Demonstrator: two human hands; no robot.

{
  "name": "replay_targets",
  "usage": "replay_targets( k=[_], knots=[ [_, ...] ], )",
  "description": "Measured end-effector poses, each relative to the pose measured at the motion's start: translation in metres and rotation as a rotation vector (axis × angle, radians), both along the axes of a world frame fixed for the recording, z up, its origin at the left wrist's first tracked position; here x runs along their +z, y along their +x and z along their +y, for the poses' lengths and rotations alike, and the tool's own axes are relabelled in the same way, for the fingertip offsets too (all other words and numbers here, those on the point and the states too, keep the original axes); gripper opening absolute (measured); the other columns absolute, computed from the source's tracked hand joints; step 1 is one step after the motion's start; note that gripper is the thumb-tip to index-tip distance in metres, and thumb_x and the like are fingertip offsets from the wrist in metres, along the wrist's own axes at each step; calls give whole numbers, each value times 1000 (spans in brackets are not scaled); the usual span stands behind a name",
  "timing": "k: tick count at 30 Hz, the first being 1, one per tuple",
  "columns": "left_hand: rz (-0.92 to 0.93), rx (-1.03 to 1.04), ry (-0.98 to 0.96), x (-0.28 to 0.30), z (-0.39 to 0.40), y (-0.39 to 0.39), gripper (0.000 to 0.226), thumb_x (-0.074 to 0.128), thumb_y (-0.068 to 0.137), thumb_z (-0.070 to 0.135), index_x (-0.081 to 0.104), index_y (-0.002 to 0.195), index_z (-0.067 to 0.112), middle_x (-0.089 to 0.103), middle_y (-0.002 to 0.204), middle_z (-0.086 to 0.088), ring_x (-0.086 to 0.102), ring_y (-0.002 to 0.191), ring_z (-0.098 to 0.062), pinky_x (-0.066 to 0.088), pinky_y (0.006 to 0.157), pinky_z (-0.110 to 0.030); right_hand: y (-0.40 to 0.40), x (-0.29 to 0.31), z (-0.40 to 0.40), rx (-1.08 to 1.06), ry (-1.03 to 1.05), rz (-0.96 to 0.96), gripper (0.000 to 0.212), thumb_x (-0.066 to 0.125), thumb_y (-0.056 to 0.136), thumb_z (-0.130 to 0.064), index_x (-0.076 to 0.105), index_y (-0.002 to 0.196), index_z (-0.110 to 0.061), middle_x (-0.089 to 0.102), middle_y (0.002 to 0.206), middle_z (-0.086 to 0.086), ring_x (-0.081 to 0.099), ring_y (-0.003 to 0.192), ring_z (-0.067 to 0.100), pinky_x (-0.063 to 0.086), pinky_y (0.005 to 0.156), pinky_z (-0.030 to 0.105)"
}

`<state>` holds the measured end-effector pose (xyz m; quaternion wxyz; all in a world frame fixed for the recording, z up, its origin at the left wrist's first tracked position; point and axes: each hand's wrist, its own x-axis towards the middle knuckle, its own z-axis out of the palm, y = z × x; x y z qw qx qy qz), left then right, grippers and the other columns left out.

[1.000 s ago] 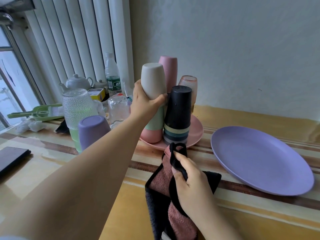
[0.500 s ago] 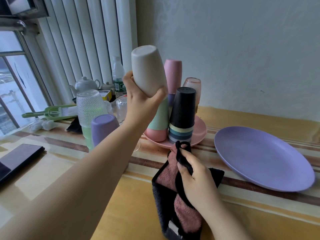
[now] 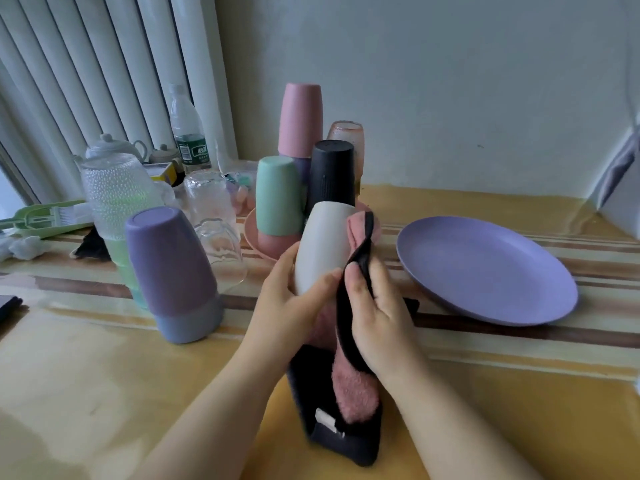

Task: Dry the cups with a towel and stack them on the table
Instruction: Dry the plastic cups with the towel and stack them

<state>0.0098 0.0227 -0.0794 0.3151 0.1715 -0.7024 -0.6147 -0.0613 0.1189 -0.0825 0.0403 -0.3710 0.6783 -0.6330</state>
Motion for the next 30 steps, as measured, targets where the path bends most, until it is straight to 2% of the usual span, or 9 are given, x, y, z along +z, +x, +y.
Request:
replay_targets(
  k=[3, 6, 9, 11, 16, 20, 23, 28, 30],
  knots=[
    [-16, -99, -104, -2, -2, 2, 33, 66, 87, 24, 56, 115, 40, 69, 109, 23, 63, 102, 6, 49, 82, -13, 2, -1, -7, -28, -8, 66, 57, 34, 94, -31, 24, 148, -16, 26, 155, -1, 21, 142, 3, 20, 115, 19],
    [-40, -194, -194, -3, 1, 7, 46, 63, 76, 41, 53, 120, 44, 66, 115, 25, 60, 108, 7, 46, 86, -10, 0, 7, -1, -101, -37, 52, 49, 33, 95, -31, 26, 143, -29, 30, 150, -13, 24, 138, -4, 20, 111, 10],
    [-35, -276, -214, 0, 6, 12, 48, 67, 75, 42, 52, 121, 44, 65, 117, 26, 60, 109, 6, 46, 86, -11, -5, 17, 9, -156, -112, -74, 30, 34, 102, -27, 31, 118, -52, 36, 118, -43, 31, 106, -36, 22, 89, -8],
    [-25, -308, -172, 0, 7, 13, 49, 71, 75, 38, 55, 121, 41, 68, 116, 21, 63, 108, 1, 49, 85, -14, -6, 18, 14, -168, -136, -156, 26, 33, 102, -29, 36, 111, -54, 38, 108, -45, 35, 95, -38, 24, 84, -9],
    [20, -260, 104, -5, 3, 11, 65, 71, 61, 47, 59, 121, 26, 69, 115, 0, 66, 106, -15, 53, 89, -31, -6, 7, 8, -30, -226, -332, 43, 37, 95, -48, 48, 131, -27, 51, 136, -12, 46, 126, -1, 33, 111, 27],
    [94, -181, 336, -7, 0, 6, 64, 73, 55, 44, 53, 109, 18, 65, 106, -6, 64, 92, -16, 50, 91, -45, 0, 5, 4, 44, -126, -285, 50, 29, 98, -41, 30, 146, -24, 38, 143, -18, 40, 115, -24, 32, 93, -1],
    [145, -148, 385, -5, -8, 5, 51, 72, 55, 46, 56, 99, 26, 65, 98, 1, 64, 86, -12, 51, 81, -36, 6, 0, 2, 81, -50, -261, 45, 27, 98, -39, 24, 143, -38, 30, 146, -23, 31, 123, -21, 24, 98, -5],
    [154, 48, 87, -8, -12, 4, 30, 70, 74, 51, 57, 100, 44, 60, 99, 7, 60, 87, -8, 53, 76, -38, 7, 3, 4, 38, -76, -227, 32, 32, 100, -32, 24, 118, -57, 29, 116, -48, 24, 93, -45, 19, 79, -14],
    [188, 123, -95, -8, -6, 5, 15, 60, 90, 41, 53, 103, 39, 60, 94, 10, 59, 81, 0, 50, 74, -25, 3, 5, 5, 29, -107, -229, 33, 33, 101, -28, 26, 110, -59, 29, 108, -51, 25, 89, -46, 20, 76, -14]
  ],
)
